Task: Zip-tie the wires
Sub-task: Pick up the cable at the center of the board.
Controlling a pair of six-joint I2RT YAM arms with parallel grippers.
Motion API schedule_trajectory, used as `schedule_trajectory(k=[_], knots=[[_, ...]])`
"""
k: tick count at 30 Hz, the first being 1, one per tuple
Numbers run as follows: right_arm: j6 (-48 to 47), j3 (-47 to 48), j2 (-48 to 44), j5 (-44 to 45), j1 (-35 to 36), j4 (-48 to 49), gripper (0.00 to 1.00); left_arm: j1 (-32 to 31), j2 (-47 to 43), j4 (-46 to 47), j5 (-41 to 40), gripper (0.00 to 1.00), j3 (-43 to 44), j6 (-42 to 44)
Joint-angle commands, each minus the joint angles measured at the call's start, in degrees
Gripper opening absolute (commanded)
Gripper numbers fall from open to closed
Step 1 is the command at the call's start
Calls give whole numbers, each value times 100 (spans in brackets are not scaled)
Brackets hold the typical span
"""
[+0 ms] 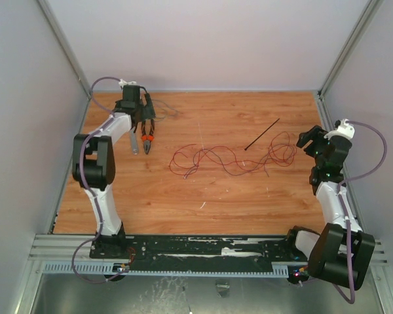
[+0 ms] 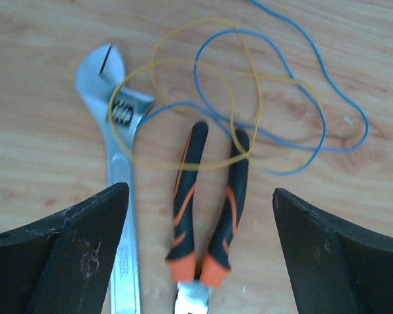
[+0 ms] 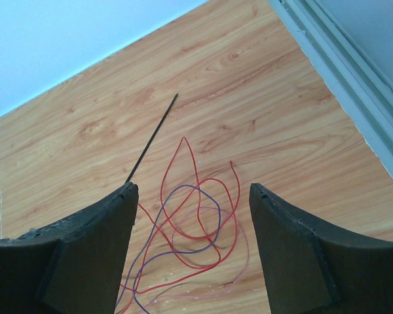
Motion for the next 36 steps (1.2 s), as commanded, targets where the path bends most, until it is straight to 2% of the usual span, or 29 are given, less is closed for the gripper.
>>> schedule_trajectory(k=[1,6,16,24,27,36], knots=[[-102,-65,-99,-65,-61,139,70,-32,794,-568,229,95,1335,434],[-187,5,-78,-23,-58,91,70,-30,1732,-1504,385,91,2817,814],[-189,52,-19,-29,-53,97,70,4,2373,-2346,918,90,3624,1455],[-163,92,78,-76,-58,112,70,126,2458,-2869,1439,88,3740,1810],[-172,102,82,-76,-56,105,70,192,2458,-3002,1578,84,3760,1854],[-172,88,64,-90,-58,104,70,239,2374,-3158,1755,61,3729,1916]])
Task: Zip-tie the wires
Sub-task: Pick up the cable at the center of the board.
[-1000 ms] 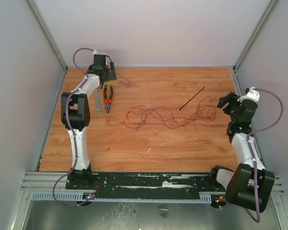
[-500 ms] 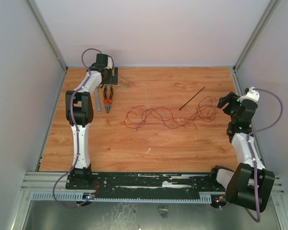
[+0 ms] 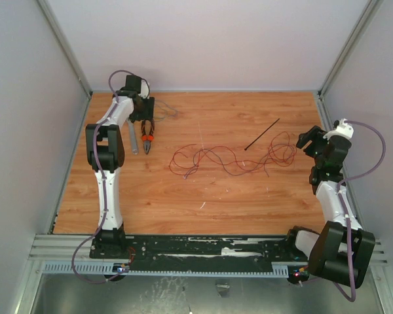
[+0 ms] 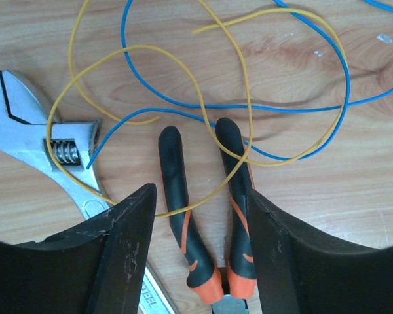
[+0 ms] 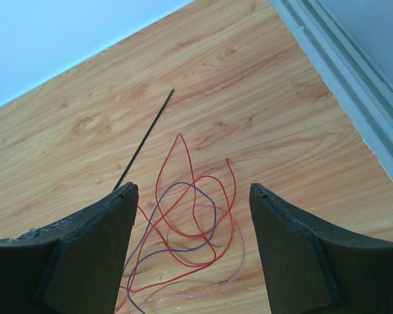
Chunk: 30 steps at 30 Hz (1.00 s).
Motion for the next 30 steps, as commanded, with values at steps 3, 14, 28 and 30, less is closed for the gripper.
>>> schedule_trajectory(k=[3,14,28,30], knots=[[-76,85,-30,-77,-65,89,70,10,-24,-209,319,56,172,175],[-49,51,-43,-82,-67,82,71,10,28,-351,506,34,220,270],[-24,84,-69,-208,-68,46,71,107,-112,-361,787,0,427,115],[-16,135,-70,-393,-66,37,71,164,-221,-354,906,0,513,38]])
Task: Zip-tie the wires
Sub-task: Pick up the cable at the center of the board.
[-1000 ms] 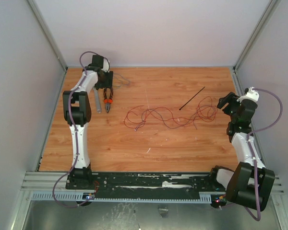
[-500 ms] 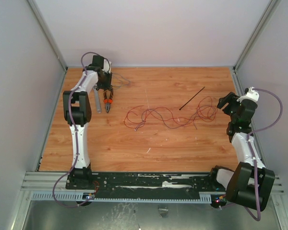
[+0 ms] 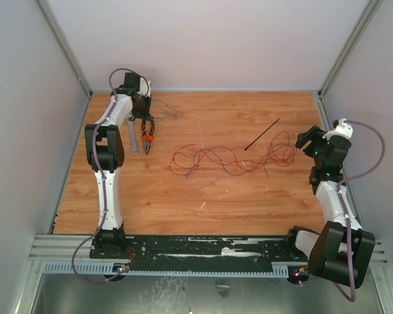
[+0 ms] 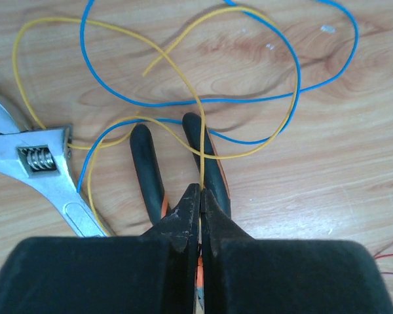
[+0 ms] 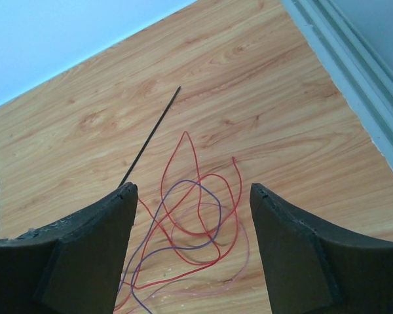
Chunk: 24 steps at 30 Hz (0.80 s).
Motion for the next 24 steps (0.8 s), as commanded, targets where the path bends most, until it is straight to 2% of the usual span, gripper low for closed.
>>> schedule_trajectory(k=[1,7,14,24], knots=[[2,180,-66,-464,-65,51,71,160,-325,35,360,0,325,-185],[123,566,104,-1665,-42,41,84,303,-1232,771,719,0,-96,-576],[377,778,244,-2750,279,434,84,505,-2358,2033,1874,0,-805,-1468],[493,831,445,-3217,1206,1289,83,506,-3175,2915,2854,0,-1273,-2175]])
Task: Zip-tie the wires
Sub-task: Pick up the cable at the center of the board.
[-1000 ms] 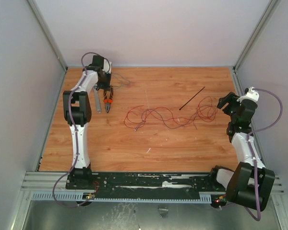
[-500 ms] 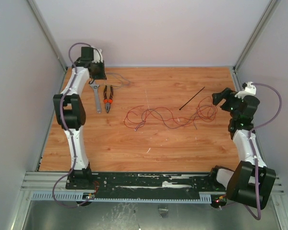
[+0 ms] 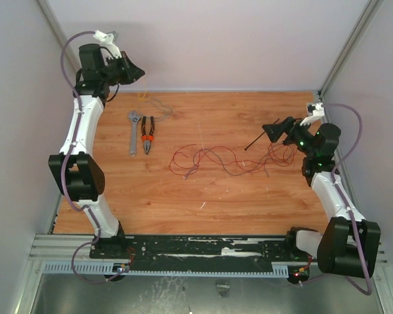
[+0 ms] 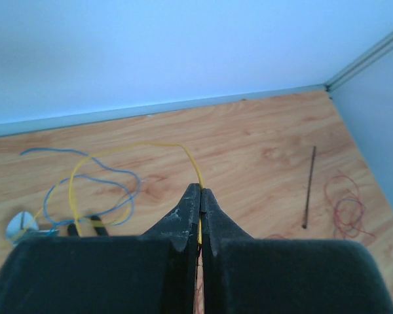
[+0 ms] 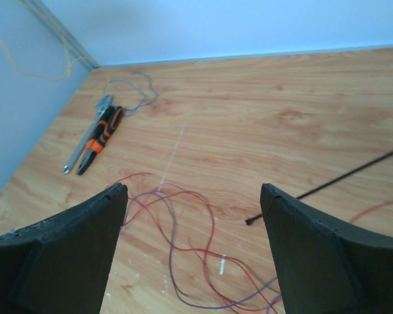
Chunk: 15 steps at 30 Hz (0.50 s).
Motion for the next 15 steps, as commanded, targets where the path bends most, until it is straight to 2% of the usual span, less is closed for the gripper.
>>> schedule_trajectory(k=[1,5,9,12,15], knots=[[101,236,118,-347,333,549,83,-5,-316,733,716,0,-284,-544],[18,340,146,-227,432,407,84,11,-344,738,504,0,-262,-573],[-155,405,120,-159,445,244,83,22,-304,961,733,0,-303,-780],[-132,413,132,-355,481,414,84,18,-381,1721,1280,0,-460,-1403],[-90,369,156,-512,590,716,84,9,-390,2801,1843,0,-530,-2385]])
